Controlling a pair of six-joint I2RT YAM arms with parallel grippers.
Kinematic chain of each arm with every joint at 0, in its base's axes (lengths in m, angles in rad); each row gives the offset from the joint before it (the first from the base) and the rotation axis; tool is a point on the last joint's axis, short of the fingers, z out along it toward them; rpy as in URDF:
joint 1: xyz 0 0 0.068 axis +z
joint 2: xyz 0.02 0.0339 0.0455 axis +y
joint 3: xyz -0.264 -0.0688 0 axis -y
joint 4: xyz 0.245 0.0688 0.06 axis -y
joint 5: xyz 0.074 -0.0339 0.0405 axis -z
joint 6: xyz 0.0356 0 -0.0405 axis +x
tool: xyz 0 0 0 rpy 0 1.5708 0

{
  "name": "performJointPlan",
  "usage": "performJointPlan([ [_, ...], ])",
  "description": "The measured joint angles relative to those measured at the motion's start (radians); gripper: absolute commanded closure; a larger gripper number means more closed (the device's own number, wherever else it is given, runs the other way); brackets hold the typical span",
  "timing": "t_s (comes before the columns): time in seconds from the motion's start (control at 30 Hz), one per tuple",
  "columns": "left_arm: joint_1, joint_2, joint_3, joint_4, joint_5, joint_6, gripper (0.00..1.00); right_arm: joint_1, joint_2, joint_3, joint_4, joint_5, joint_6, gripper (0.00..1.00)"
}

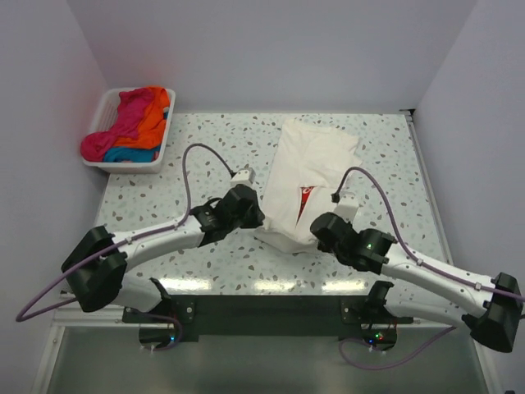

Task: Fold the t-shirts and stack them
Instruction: Fold the tshirt

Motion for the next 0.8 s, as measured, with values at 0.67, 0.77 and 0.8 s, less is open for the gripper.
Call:
performJointPlan([
  [0.67,0.177,0.473,0.433,0.105,0.07,0.112,1.0,-0.66,0.351,0.093,0.359,-0.384,-0.385,1.0],
  [0.77,0.199,0.524,0.495,0.109,0.092,0.128,1.0,-0.716,0.41,0.117,0.393,-0.432,-0.396,1.0],
  [0.8,0.206,0.542,0.517,0.111,0.099,0.13,1.0,-0.734,0.429,0.125,0.407,-0.446,-0.397,1.0],
])
